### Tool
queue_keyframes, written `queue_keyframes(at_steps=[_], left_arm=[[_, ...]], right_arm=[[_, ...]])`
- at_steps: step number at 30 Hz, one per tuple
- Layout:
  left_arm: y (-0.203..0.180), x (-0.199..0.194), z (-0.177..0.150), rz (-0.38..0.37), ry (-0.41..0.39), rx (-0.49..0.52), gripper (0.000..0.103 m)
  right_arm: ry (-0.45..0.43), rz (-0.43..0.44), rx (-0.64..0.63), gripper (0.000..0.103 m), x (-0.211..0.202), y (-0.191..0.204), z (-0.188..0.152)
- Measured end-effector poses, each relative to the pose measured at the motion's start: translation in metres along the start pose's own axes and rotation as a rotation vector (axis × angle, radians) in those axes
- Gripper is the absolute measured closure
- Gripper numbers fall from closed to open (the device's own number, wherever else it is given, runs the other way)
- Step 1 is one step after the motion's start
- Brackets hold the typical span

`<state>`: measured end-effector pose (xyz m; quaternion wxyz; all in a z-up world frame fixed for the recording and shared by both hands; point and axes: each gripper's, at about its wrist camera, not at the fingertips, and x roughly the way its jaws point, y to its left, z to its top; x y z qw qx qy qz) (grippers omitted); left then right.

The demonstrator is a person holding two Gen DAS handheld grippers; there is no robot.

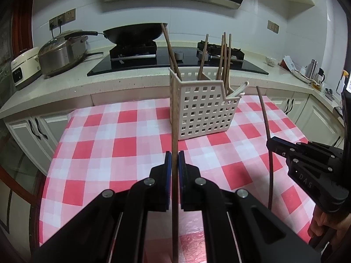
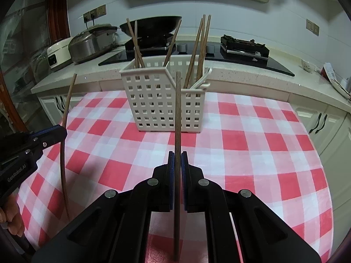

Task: Organize utensils
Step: 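Lift both chopsticks upright and carry them over the caddy, then lower the chopsticks into the caddy and open both grippers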

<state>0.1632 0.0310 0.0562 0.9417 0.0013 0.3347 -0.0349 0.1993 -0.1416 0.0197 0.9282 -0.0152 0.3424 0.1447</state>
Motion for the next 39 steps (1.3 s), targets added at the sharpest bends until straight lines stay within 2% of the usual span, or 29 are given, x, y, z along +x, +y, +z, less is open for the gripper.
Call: queue_keyframes(at_steps=[11,17,39], left_arm=[[-0.006,-0.015,0.020,-0.021,-0.031,0.006,0.097],[-0.011,-0.027,0.044,-0.033,-0.066,0.013,0.097],[-0.038,-0.061,0.146,-0.056,-0.178,0.084,0.097]], right_arm=[[-0.024,0.038,0.025,0.095,-0.018,-0.012,0.021],[-0.050,0.074,0.024,0.095,-0.030,-0.019,0.045],[-0.118,0.122,-0.029,0.096,-0.055,-0.040,0.130]])
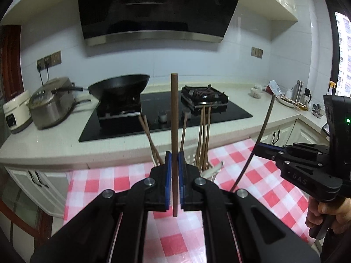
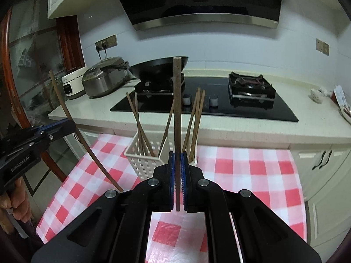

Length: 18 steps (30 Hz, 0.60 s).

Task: Organize utensils
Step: 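Lower the chopsticks into the caddy and open both grippers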

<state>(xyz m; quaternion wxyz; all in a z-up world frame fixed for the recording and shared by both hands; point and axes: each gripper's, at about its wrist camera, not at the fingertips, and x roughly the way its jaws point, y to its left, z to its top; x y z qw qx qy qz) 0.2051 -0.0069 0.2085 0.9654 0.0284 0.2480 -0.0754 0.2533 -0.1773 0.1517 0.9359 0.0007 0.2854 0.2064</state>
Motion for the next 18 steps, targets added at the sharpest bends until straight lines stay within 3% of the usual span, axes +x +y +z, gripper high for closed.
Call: queue_keyframes(at_steps=[11,18], left_arm=[[-0.005,0.004,0.050,0.008,-0.045,0.041,0.097],[0.002,0.022,0.069,0.008,-0.056,0.035,0.097]], right_arm=[[-0.047,0.004,-0.031,0.096,0.008,0.005,0.058],[-0.035,0.020,-0.017,0.096,0.034,0.004,0.073]])
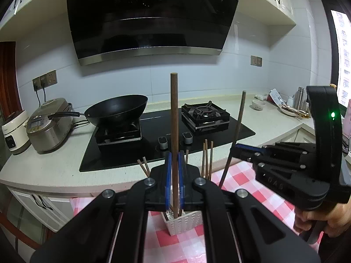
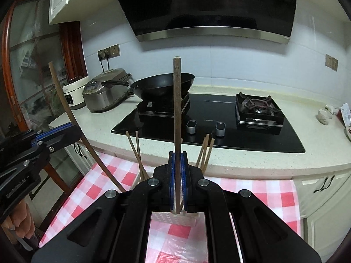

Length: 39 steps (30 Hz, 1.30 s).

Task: Organize utensils

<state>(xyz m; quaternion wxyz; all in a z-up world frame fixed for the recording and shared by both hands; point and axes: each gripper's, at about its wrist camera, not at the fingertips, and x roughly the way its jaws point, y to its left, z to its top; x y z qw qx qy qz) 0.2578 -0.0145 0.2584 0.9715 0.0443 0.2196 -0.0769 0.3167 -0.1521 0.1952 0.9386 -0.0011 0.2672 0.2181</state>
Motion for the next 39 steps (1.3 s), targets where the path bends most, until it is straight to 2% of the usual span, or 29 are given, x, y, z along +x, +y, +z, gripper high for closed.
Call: queue_keyframes(at_steps=[10,21,30,32,33,34,39], left_arm=[[0.005,0.044,0.002,0.017,0.035,-0.010,0.097],[0.013,0.100,-0.037,0.026,0.149,-0.038,0.097],[0.019,0.135,-0.064,0.015,0.262,-0.057,0.097],[0.021,0.142,-0.068,0.011,0.281,-0.057,0.089],[0.021,0.143,-0.069,0.010,0.281,-0.056,0.079],[0.021,0.143,-0.069,0.008,0.280,-0.054,0.074],[0.022,0.139,-0.068,0.008,0.263,-0.064,0.072]], right_arm=[[0.038,0.017,0.025,0.096,0.041,-0.002,-0.001],[0.109,0.026,0.049,0.096,0.081,-0.004,-0.021],[0.204,0.035,0.045,0.095,0.114,-0.003,-0.037],[0.213,0.027,0.041,0.095,0.120,-0.003,-0.040],[0.211,0.028,0.046,0.095,0.121,-0.004,-0.040],[0.205,0.031,0.051,0.095,0.120,-0.005,-0.040],[0.160,0.011,0.057,0.093,0.108,-0.012,-0.033]])
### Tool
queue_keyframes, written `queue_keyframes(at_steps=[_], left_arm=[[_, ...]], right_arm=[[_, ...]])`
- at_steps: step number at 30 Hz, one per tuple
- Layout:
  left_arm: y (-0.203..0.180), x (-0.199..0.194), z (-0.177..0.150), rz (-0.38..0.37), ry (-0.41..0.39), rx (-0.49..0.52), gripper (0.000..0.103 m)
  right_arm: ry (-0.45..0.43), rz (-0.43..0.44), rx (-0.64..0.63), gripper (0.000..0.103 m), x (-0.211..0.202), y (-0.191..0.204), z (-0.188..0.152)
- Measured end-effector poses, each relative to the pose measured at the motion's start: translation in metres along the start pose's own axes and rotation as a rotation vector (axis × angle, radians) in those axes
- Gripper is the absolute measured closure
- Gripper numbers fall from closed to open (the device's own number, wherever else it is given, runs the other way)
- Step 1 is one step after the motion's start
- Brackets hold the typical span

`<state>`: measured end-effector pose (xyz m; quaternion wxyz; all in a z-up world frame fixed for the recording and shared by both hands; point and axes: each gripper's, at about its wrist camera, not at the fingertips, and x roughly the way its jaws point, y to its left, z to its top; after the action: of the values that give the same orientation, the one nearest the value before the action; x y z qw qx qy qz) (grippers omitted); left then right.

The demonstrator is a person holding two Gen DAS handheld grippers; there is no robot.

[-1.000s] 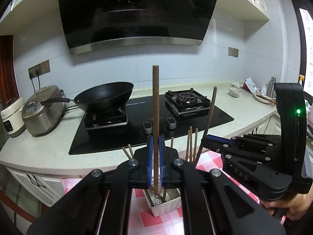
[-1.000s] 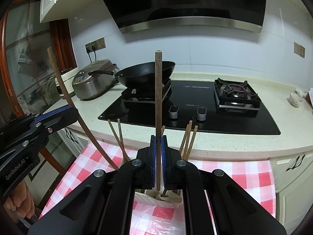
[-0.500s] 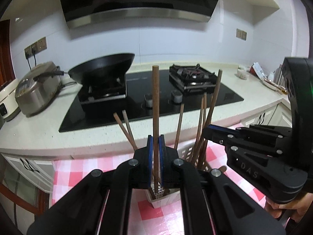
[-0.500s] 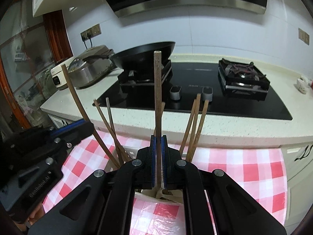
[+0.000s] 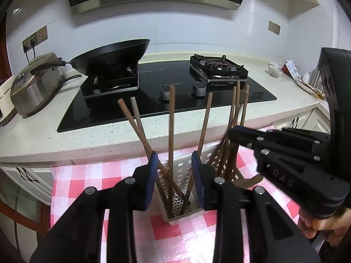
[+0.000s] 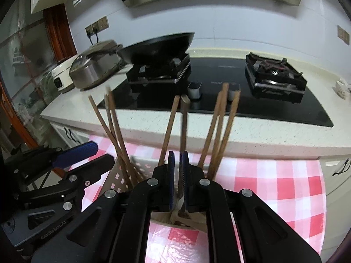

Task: Organize utensils

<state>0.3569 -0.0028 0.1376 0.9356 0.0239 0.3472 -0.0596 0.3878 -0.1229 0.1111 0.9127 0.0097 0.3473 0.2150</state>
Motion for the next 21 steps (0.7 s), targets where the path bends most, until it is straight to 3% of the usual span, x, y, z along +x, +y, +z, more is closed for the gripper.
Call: queue_keyframes(at_steps=[5,9,14,21], left_arm=[[-0.004,-0.021,0.001,-0.002,-0.041,-0.002,0.070],[-0.009,-0.049,-0.010,0.000,-0.091,-0.013,0.062],[-0.021,-0.081,-0.049,-0.016,-0.118,-0.027,0.055],[-0.034,-0.100,-0.121,-0.013,-0.115,-0.040,0.043]], right_arm=[[-0.079,-0.042,-0.006,0.088,-0.031,-0.006,0.003],[-0.174,-0.079,-0.021,0.046,-0.066,-0.010,-0.012],[-0.210,-0.110,-0.005,0.036,-0.096,-0.017,-0.059],[-0.195,-0.152,0.032,0.030,-0.114,-0.027,-0.138]])
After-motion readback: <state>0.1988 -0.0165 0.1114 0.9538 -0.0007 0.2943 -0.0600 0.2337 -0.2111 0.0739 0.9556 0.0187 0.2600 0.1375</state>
